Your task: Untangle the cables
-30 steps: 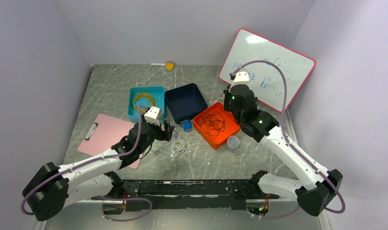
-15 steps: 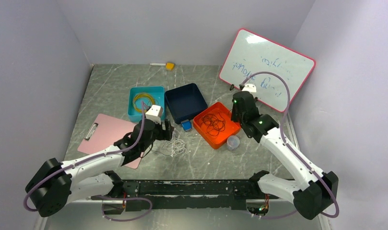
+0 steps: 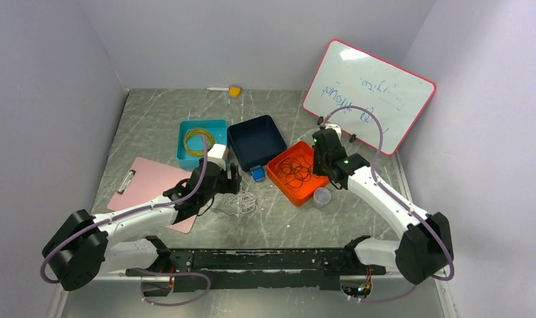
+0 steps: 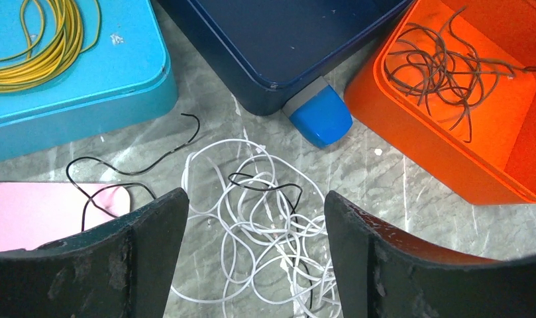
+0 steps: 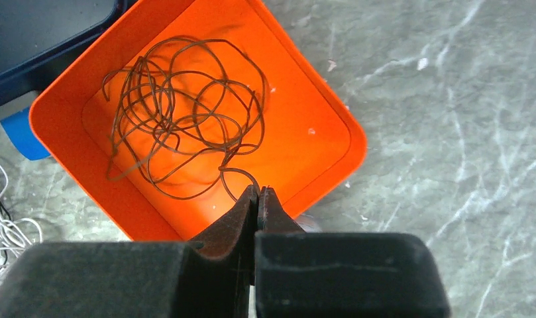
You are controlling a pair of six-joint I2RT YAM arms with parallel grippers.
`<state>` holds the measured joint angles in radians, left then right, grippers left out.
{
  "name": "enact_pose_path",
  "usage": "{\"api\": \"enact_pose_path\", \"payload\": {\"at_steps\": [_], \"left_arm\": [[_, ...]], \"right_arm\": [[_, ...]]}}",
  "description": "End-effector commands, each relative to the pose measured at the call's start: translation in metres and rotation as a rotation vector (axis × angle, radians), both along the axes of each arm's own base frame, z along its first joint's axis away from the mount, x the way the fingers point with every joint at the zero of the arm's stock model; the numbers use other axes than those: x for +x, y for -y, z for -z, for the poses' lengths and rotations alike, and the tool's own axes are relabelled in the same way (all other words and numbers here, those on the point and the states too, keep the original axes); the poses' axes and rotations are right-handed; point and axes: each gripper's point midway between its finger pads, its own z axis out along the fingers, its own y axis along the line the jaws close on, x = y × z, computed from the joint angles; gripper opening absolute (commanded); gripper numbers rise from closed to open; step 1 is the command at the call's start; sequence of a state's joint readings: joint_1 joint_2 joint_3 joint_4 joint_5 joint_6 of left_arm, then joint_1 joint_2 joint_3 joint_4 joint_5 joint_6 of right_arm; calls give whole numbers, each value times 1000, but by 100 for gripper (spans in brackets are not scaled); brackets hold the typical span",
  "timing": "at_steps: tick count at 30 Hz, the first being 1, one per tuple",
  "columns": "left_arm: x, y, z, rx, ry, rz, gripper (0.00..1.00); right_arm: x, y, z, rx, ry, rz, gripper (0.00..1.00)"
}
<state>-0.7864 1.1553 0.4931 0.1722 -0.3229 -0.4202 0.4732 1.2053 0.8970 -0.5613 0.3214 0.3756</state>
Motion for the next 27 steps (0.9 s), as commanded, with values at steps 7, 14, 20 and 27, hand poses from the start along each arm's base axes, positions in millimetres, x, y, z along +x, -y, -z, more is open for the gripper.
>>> {"api": "enact_pose_path", "payload": {"at_steps": [7, 14, 20, 27], "left_arm": [[1, -6, -6, -24, -9, -53, 80], [1, -5, -3, -14, -30, -55, 80], [1, -5, 1, -9, -49, -59, 81], [1, -1, 6, 4, -75, -49, 81]], "right_arm": [[23, -33, 30, 56, -40, -141, 10], [34, -32, 31, 34, -29, -134, 40], [37, -25, 10, 7, 14, -125, 54], [40, -21, -16, 1, 61, -116, 63]]}}
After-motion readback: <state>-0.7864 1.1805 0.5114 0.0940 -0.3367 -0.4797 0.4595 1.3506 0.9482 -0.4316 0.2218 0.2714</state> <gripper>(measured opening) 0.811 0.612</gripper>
